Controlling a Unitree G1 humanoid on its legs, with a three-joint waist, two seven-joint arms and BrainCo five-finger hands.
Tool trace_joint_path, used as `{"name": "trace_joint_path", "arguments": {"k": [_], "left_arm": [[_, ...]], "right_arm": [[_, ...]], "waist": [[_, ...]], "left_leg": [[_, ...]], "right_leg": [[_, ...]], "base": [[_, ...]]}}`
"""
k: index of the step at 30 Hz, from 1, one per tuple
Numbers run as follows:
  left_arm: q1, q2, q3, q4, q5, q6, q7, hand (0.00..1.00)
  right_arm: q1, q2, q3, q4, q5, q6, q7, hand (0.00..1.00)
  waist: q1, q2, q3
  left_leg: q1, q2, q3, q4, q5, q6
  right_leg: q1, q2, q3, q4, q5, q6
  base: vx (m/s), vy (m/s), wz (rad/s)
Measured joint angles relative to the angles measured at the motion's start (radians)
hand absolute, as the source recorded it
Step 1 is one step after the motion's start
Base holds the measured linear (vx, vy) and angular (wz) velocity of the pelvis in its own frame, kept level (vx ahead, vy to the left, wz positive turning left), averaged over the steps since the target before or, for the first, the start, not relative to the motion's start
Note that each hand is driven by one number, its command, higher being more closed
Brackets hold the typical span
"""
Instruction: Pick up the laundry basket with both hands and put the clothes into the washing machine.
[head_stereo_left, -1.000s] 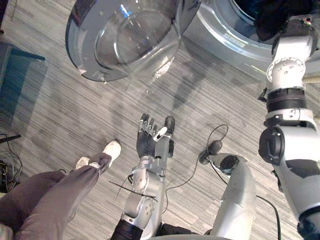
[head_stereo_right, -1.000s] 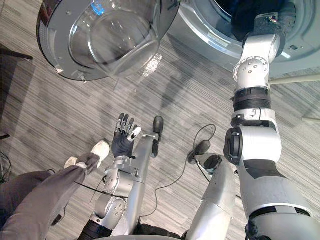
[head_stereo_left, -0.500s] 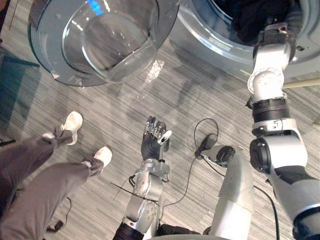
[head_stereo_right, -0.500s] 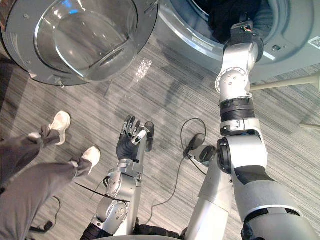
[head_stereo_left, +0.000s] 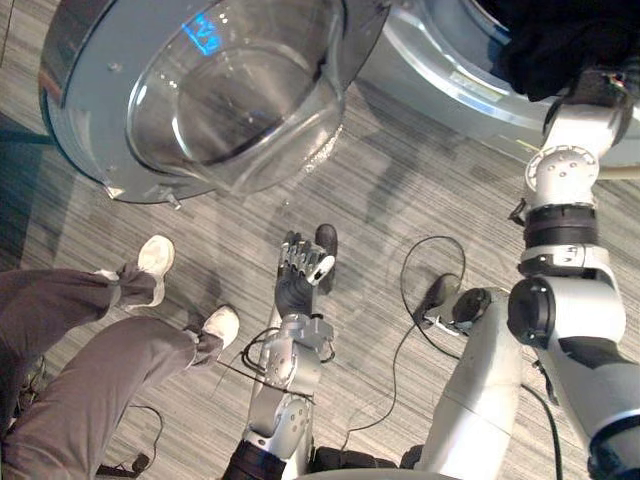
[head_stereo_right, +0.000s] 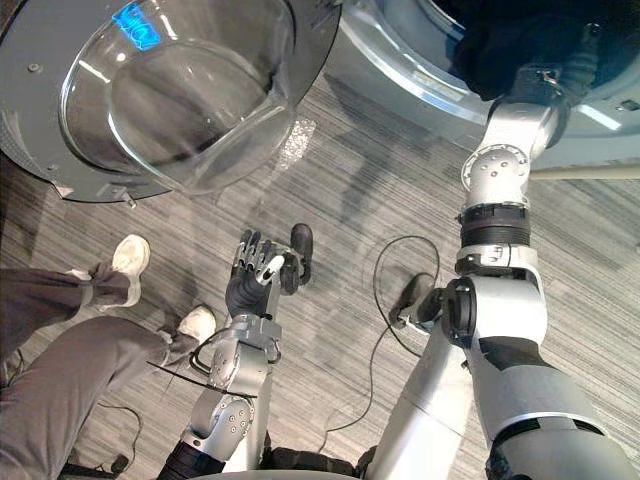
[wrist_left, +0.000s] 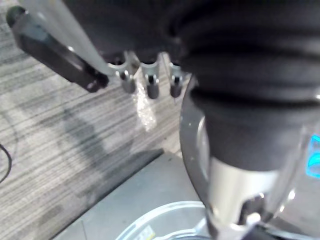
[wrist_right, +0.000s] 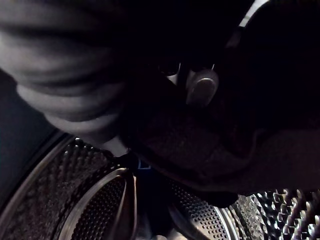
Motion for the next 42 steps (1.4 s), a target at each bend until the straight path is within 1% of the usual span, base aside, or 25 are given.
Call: {"name": "trace_joint_path", "arguments": {"k": [3,7,10,11,12,13,14,16,17,18,19,20,21,22,26,27,28,29,30,32,34,38,39,40,42], "left_arm": [[0.001,0.001,-0.009,-0.017,0.004,0.000,-0.001,0.00],[0.001,0.003,-0.032,-0.042,0.009,0.001,-0.002,0.00],[0.002,0.003,-0.030,-0.060,0.009,-0.003,-0.001,0.00],[0.003,0.003,-0.030,-0.064,0.008,-0.014,-0.002,0.00],[0.003,0.003,-0.030,-0.066,0.008,-0.016,-0.002,0.00],[0.003,0.003,-0.030,-0.071,0.008,-0.016,-0.002,0.00],[0.004,0.003,-0.029,-0.075,0.008,-0.019,-0.002,0.00],[0.007,0.003,-0.030,-0.082,0.008,-0.022,-0.003,0.00],[0.011,0.003,-0.029,-0.087,0.007,-0.023,-0.003,0.00],[0.017,0.003,-0.029,-0.096,0.007,-0.023,-0.004,0.00],[0.021,0.002,-0.029,-0.102,0.007,-0.023,-0.004,0.00],[0.029,0.002,-0.028,-0.103,0.007,-0.026,-0.006,0.00],[0.033,0.002,-0.028,-0.103,0.007,-0.029,-0.009,0.00],[0.046,0.001,-0.023,-0.113,0.007,-0.032,-0.020,0.00],[0.051,0.001,-0.019,-0.133,0.007,-0.036,-0.020,0.00],[0.051,0.001,-0.019,-0.142,0.007,-0.037,-0.020,0.00],[0.051,0.001,-0.020,-0.144,0.006,-0.037,-0.020,0.00],[0.050,0.002,-0.022,-0.145,0.005,-0.037,-0.020,0.00],[0.049,0.002,-0.022,-0.144,0.005,-0.037,-0.020,0.00],[0.047,0.002,-0.021,-0.141,0.005,-0.038,-0.020,0.00],[0.045,0.002,-0.020,-0.137,0.005,-0.038,-0.020,0.00],[0.035,-0.001,0.005,-0.113,0.008,-0.029,-0.022,0.00],[0.030,-0.003,0.019,-0.100,0.008,-0.028,-0.022,0.00],[0.021,-0.003,0.026,-0.089,0.008,-0.027,-0.021,0.00],[0.010,-0.003,0.027,-0.087,0.009,-0.021,-0.021,0.00]], "right_arm": [[-0.001,-0.027,0.001,0.000,0.008,0.012,0.001,1.00],[-0.041,-0.116,0.014,0.002,0.023,0.043,0.002,1.00],[-0.136,-0.220,0.093,0.003,0.036,0.057,0.001,1.00],[-0.219,-0.285,0.131,0.002,0.040,0.057,0.002,1.00],[-0.254,-0.313,0.147,-0.001,0.048,0.055,0.002,1.00],[-0.302,-0.351,0.166,-0.009,0.057,0.050,0.002,1.00],[-0.316,-0.374,0.197,-0.015,0.078,0.025,0.025,1.00],[-0.341,-0.375,0.243,-0.045,0.116,0.009,0.012,1.00],[-0.381,-0.375,0.258,-0.045,0.125,-0.006,0.006,1.00],[-0.385,-0.376,0.292,-0.045,0.125,-0.036,-0.002,1.00],[-0.394,-0.377,0.303,-0.045,0.125,-0.040,-0.004,1.00],[-0.415,-0.377,0.320,-0.044,0.130,-0.051,-0.010,1.00],[-0.416,-0.378,0.332,-0.044,0.134,-0.059,-0.014,1.00],[-0.422,-0.378,0.360,-0.044,0.133,-0.085,-0.017,0.00],[-0.424,-0.361,0.371,-0.043,0.134,-0.114,-0.017,0.00],[-0.418,-0.317,0.347,-0.041,0.134,-0.118,-0.017,0.00],[-0.412,-0.290,0.330,-0.041,0.134,-0.120,-0.017,0.00],[-0.394,-0.235,0.291,-0.041,0.133,-0.132,-0.019,0.00],[-0.363,-0.174,0.236,-0.041,0.132,-0.143,-0.024,0.00],[-0.308,-0.097,0.168,-0.038,0.119,-0.139,-0.026,0.00],[-0.265,-0.048,0.140,-0.037,0.074,-0.106,-0.022,0.00],[-0.221,-0.022,0.139,-0.026,-0.051,0.044,0.011,0.00],[-0.218,-0.024,0.139,-0.017,-0.077,0.069,0.027,0.00],[-0.207,-0.027,0.141,-0.013,-0.085,0.090,0.046,0.00],[-0.183,-0.029,0.141,0.003,-0.100,0.108,0.057,0.00]], "waist": [[0.003,0.005,0.002],[0.002,0.022,0.002],[0.007,0.035,0.005],[0.011,0.038,0.006],[0.008,0.038,0.006],[0.009,0.038,0.005],[0.010,0.038,0.005],[0.005,0.044,0.006],[-0.001,0.044,0.006],[-0.005,0.044,0.006],[-0.007,0.044,0.007],[-0.009,0.043,0.007],[-0.009,0.042,0.008],[-0.011,0.039,0.010],[-0.019,0.036,0.011],[-0.031,0.036,0.011],[-0.035,0.036,0.011],[-0.037,0.036,0.011],[-0.036,0.036,0.011],[-0.032,0.035,0.010],[-0.033,0.032,0.009],[-0.043,0.033,0.007],[-0.048,0.033,0.007],[-0.051,0.033,0.006],[-0.052,0.032,0.005]], "left_leg": [[-0.024,-0.011,0.000,0.035,-0.015,0.011],[-0.062,-0.030,-0.002,0.050,-0.016,0.014],[-0.076,-0.031,-0.004,0.051,-0.015,0.014],[-0.089,-0.031,-0.007,0.049,-0.013,0.014],[-0.092,-0.030,-0.008,0.046,-0.013,0.014],[-0.095,-0.030,-0.009,0.039,-0.011,0.013],[-0.099,-0.030,-0.010,0.028,-0.007,0.013],[-0.107,-0.026,-0.016,0.020,-0.004,0.012],[-0.111,-0.020,-0.016,0.020,-0.004,0.013],[-0.115,-0.013,-0.016,0.017,-0.004,0.013],[-0.117,-0.011,-0.017,0.016,-0.004,0.013],[-0.117,-0.006,-0.018,0.015,-0.004,0.013],[-0.117,-0.002,-0.017,0.014,-0.004,0.013],[-0.118,0.006,-0.018,0.009,-0.004,0.013],[-0.117,0.011,-0.021,0.007,-0.004,0.013],[-0.112,0.013,-0.022,0.007,-0.004,0.013],[-0.107,0.015,-0.022,0.007,-0.004,0.013],[-0.089,0.017,-0.020,0.007,-0.004,0.014],[-0.060,0.017,-0.017,0.002,-0.004,0.014],[-0.015,0.017,-0.013,-0.019,-0.004,0.013],[0.017,0.018,-0.004,-0.046,-0.004,0.013],[0.030,0.021,0.000,-0.083,0.009,0.010],[0.033,0.021,0.000,-0.088,0.013,0.010],[0.038,0.021,0.000,-0.091,0.016,0.009],[0.051,0.021,-0.001,-0.100,0.020,0.007]], "right_leg": [[-0.014,-0.021,0.002,0.025,-0.008,0.016],[-0.046,-0.048,-0.001,0.045,-0.008,0.016],[-0.059,-0.051,-0.005,0.047,-0.008,0.016],[-0.068,-0.051,-0.009,0.045,-0.008,0.016],[-0.071,-0.051,-0.011,0.043,-0.008,0.016],[-0.074,-0.051,-0.015,0.037,-0.008,0.016],[-0.075,-0.050,-0.022,0.026,-0.006,0.015],[-0.075,-0.049,-0.040,0.011,0.002,0.004],[-0.075,-0.049,-0.051,0.007,0.013,-0.017],[-0.074,-0.049,-0.061,0.000,0.014,-0.018],[-0.075,-0.049,-0.067,-0.003,0.017,-0.025],[-0.075,-0.047,-0.076,-0.009,0.032,-0.051],[-0.075,-0.047,-0.082,-0.013,0.039,-0.065],[-0.073,-0.047,-0.097,-0.024,0.047,-0.080],[-0.070,-0.047,-0.108,-0.026,0.052,-0.088],[-0.061,-0.047,-0.112,-0.026,0.052,-0.088],[-0.054,-0.047,-0.113,-0.026,0.052,-0.088],[-0.037,-0.047,-0.114,-0.027,0.052,-0.088],[-0.011,-0.047,-0.114,-0.032,0.052,-0.088],[0.033,-0.047,-0.120,-0.051,0.052,-0.087],[0.057,-0.046,-0.122,-0.076,0.051,-0.085],[0.065,-0.040,-0.128,-0.111,0.058,-0.036],[0.067,-0.040,-0.129,-0.114,0.059,-0.029],[0.073,-0.040,-0.131,-0.116,0.060,-0.029],[0.086,-0.039,-0.135,-0.121,0.060,-0.029]], "base": [[0.03,0.044,0.10],[0.01,0.010,0.14],[0.00,0.000,0.02],[0.01,-0.015,0.03],[0.01,-0.017,0.04],[0.02,-0.019,0.04],[0.04,-0.029,0.02],[0.05,-0.024,-0.01],[0.05,-0.018,-0.03],[0.05,-0.018,-0.04],[0.06,-0.019,-0.06],[0.04,-0.010,-0.08],[0.04,-0.010,-0.15],[0.03,-0.006,-0.12],[0.01,-0.002,-0.02],[0.00,0.000,0.00],[0.00,-0.003,-0.05],[0.01,-0.004,-0.05],[0.01,-0.009,-0.05],[0.00,0.000,0.00],[0.01,-0.011,-0.07],[-0.02,0.007,-0.09],[-0.04,0.001,0.00],[-0.03,-0.008,0.01],[-0.02,-0.008,0.01]]}}
